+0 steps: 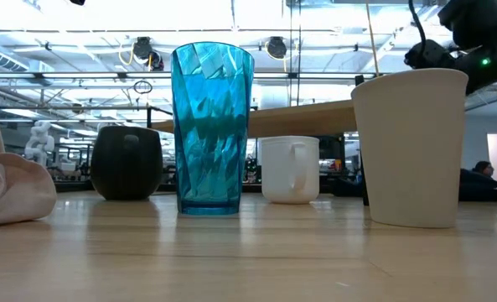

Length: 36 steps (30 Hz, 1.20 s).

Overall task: Stack small to large cups/mugs on shelf
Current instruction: Remove the dark blue microfiber cloth from the shelf, then put the blue glass on the shelf

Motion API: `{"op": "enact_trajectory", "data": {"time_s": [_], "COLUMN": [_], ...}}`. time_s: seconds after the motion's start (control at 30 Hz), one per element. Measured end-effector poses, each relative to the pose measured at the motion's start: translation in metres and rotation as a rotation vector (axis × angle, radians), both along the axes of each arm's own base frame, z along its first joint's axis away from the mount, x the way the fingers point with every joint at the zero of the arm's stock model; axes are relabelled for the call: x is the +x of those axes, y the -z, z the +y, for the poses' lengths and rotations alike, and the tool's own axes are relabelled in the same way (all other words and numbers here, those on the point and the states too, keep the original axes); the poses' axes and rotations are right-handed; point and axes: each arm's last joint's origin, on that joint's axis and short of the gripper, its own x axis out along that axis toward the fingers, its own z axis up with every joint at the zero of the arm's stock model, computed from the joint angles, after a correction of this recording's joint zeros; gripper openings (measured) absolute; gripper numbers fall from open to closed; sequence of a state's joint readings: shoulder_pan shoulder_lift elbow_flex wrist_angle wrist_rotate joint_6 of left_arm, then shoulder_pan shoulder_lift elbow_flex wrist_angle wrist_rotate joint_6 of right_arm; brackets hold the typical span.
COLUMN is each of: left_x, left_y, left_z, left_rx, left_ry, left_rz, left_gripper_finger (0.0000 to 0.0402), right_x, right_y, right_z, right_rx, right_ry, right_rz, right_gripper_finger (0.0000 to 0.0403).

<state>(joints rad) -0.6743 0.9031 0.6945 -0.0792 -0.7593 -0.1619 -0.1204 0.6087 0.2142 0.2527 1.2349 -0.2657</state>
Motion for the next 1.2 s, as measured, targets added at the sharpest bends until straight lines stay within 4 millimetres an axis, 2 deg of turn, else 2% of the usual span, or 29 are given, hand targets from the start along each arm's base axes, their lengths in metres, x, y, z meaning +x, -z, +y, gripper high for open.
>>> {"op": "enact_trajectory", "data": {"time_s": [0.17,0.3,0.6,0.67,0.8,0.93,1.2], "left_x": [0.0,0.0,0.0,0.0,0.0,0.001,0.002], "left_y": [0.0,0.0,0.0,0.0,-0.001,-0.007,-0.016], "left_z": [0.0,0.0,0.0,0.0,0.0,-0.001,-0.001], "left_rx": [0.0,0.0,0.0,0.0,-0.004,-0.005,0.053], "left_ry": [0.0,0.0,0.0,0.0,-0.001,0.001,0.008], "left_rz": [0.0,0.0,0.0,0.0,-0.009,-0.056,-0.124], "left_gripper_finger": [0.0218,0.0218,0.0218,0.0218,0.0218,0.0218,0.0218], "right_x": [0.0,0.0,0.0,0.001,0.0,0.004,0.011], "right_y": [-0.007,-0.011,-0.012,-0.017,-0.046,-0.085,-0.154], "right_z": [0.0,-0.001,-0.001,0.0,0.009,0.032,0.091], "right_rx": [-0.038,-0.055,-0.061,-0.078,-0.14,-0.172,-0.08], "right_ry": [0.046,0.046,0.046,0.043,-0.033,-0.255,-0.687], "right_rz": [0.016,0.023,0.031,0.015,-0.148,-0.274,-0.26], "right_gripper_finger": [0.0195,0.0226,0.0226,0.0222,0.0214,0.0206,0.0197]}}
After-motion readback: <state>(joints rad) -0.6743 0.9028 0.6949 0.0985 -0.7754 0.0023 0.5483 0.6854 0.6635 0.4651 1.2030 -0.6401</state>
